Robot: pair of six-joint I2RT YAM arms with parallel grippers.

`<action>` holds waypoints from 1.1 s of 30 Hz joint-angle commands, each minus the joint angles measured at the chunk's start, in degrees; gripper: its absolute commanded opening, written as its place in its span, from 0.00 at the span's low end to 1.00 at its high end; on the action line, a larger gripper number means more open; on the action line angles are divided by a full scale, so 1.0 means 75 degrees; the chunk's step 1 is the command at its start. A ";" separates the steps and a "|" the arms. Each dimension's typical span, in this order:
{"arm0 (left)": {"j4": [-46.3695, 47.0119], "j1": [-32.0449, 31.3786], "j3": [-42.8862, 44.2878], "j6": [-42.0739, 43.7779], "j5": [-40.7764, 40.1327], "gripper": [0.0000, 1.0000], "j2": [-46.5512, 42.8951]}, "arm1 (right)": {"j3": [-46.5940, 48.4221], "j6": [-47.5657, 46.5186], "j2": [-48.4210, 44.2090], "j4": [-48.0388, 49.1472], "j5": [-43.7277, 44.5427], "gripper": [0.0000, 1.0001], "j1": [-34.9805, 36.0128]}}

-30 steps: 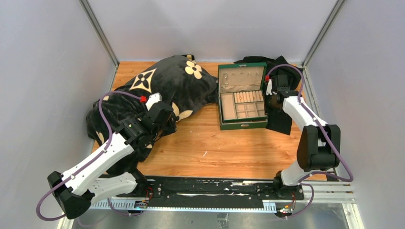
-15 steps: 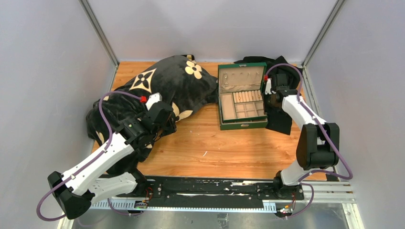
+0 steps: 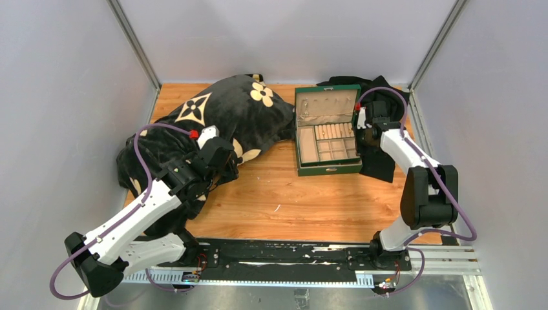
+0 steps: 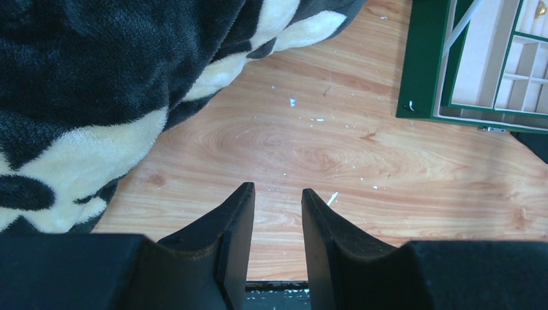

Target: Organize the mixed jewelry

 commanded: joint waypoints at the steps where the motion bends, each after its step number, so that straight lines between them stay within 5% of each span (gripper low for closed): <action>1: 0.0116 0.0067 -0.0070 0.0088 -0.0006 0.38 -0.0014 | 0.0146 -0.0103 0.0251 -0.0398 -0.0634 0.00 0.0168; 22: 0.0339 0.0092 -0.0111 0.0170 0.0272 0.38 0.0206 | 0.1431 -0.0373 0.0784 -0.2318 -0.0423 0.00 0.0161; 33: 0.0438 0.0104 -0.0128 0.0205 0.0317 0.38 0.0290 | 0.0928 -0.0156 0.0538 -0.1964 0.0130 0.00 0.0169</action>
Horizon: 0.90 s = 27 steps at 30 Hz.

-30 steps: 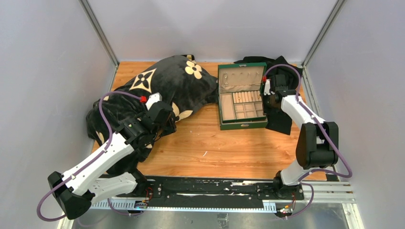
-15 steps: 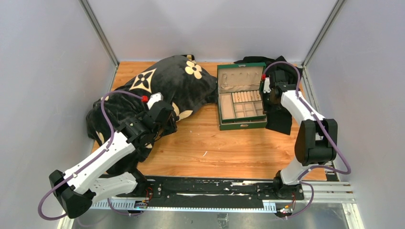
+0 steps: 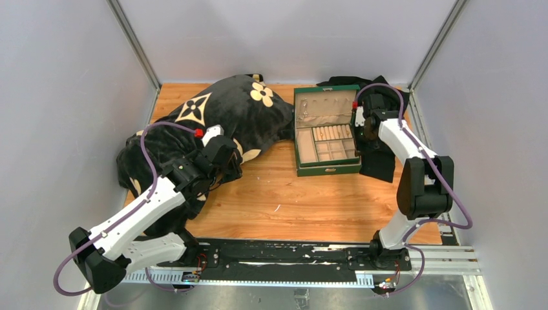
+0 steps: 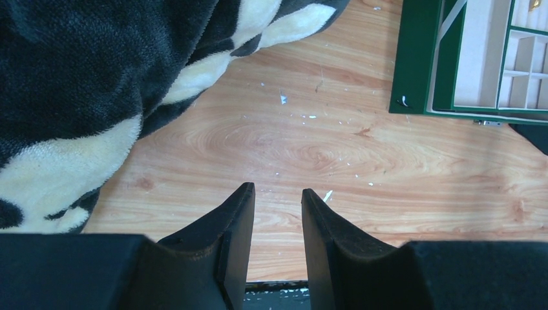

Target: Organize the mixed jewelry

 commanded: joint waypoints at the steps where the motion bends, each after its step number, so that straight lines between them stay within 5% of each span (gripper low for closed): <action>1: 0.0127 0.0054 -0.0118 0.0082 0.0025 0.38 -0.0013 | -0.0338 -0.0039 -0.0214 -0.0278 0.0401 0.00 0.0153; 18: 0.0045 0.0066 -0.0258 0.0003 -0.0042 0.38 -0.0252 | -0.0750 0.0095 -0.0552 0.0132 0.1267 0.00 0.0137; 27: 0.0056 0.0066 -0.0261 0.0012 -0.0021 0.38 -0.0227 | -0.0796 0.0105 -0.0476 0.0145 0.0656 0.00 0.0149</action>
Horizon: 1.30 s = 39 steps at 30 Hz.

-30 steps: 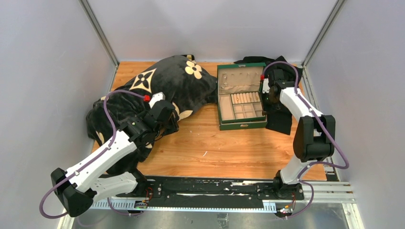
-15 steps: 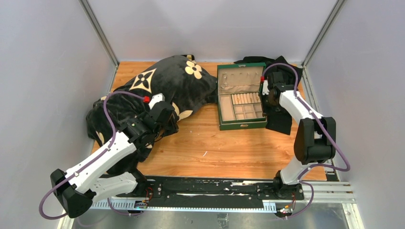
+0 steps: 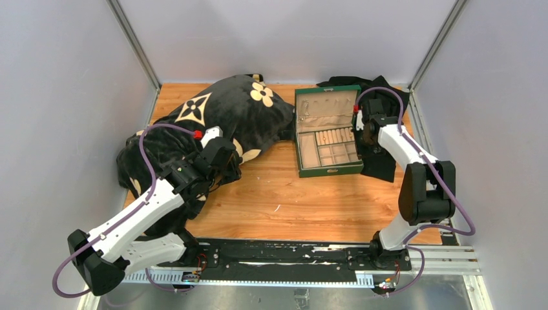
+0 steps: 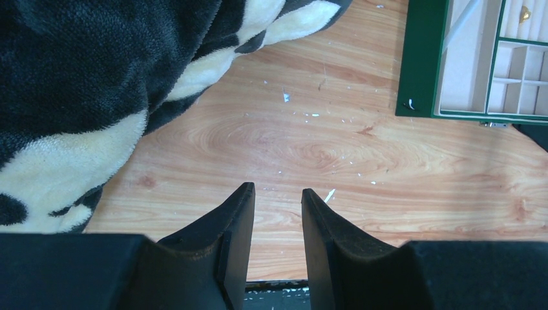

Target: Organize the mixed jewelry

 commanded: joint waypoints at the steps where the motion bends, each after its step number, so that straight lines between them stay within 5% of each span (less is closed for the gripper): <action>1: 0.0033 0.0060 -0.0101 0.0018 -0.0033 0.38 -0.0072 | -0.0124 -0.0035 -0.0040 -0.0294 -0.0252 0.00 0.0069; 10: 0.0033 0.0060 -0.0217 -0.0061 -0.0027 0.38 -0.0225 | -0.0125 0.0089 0.0304 -0.0363 -0.0470 0.00 0.0073; 14: 0.0032 0.0060 -0.0233 -0.0074 -0.0032 0.38 -0.0248 | -0.0037 0.0209 0.0235 -0.0446 -0.0383 0.26 0.0066; 20: 0.0044 0.0060 -0.0273 -0.0076 -0.0011 0.38 -0.0231 | 0.0001 0.0217 -0.0209 -0.0503 -0.0153 0.51 0.0072; 33: 0.0245 0.0060 0.0200 0.0601 0.0475 0.39 -0.0101 | 0.1098 0.1015 -0.1739 0.0128 0.0146 0.53 0.0064; 39: 0.0511 -0.0012 0.0923 0.1529 0.0949 0.43 0.0189 | 0.3172 0.1619 -0.0685 0.0416 0.0036 0.55 0.0179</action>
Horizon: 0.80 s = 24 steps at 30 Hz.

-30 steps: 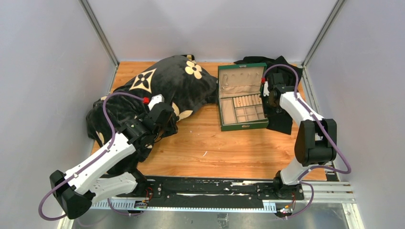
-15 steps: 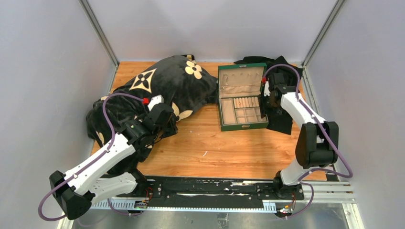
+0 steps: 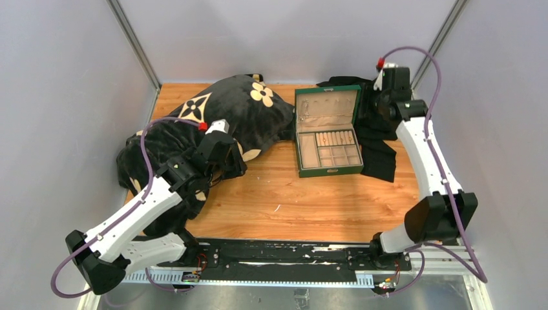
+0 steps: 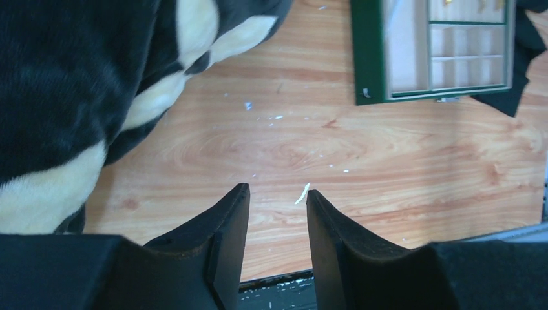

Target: Organize the mixed jewelry

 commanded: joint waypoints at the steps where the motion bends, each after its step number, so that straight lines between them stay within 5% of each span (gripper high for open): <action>1: 0.0376 -0.0027 0.0595 0.0896 0.0441 0.43 0.0223 | 0.1703 0.0571 0.1093 0.0193 -0.0024 0.55 0.0204; 14: 0.0360 -0.0092 0.0510 0.0914 0.1079 0.45 0.0320 | 0.7350 0.0800 0.5596 -0.1014 -0.0414 0.56 0.0712; 19: 0.0368 -0.0091 0.0403 0.0829 0.1043 0.46 0.0277 | 0.6933 0.0778 0.5633 -0.0944 -0.0727 0.57 0.0761; 24: 0.0444 -0.0083 0.0401 0.0876 0.1011 0.46 0.0439 | 0.5122 0.0771 0.4469 -0.0685 -0.1294 0.57 0.0784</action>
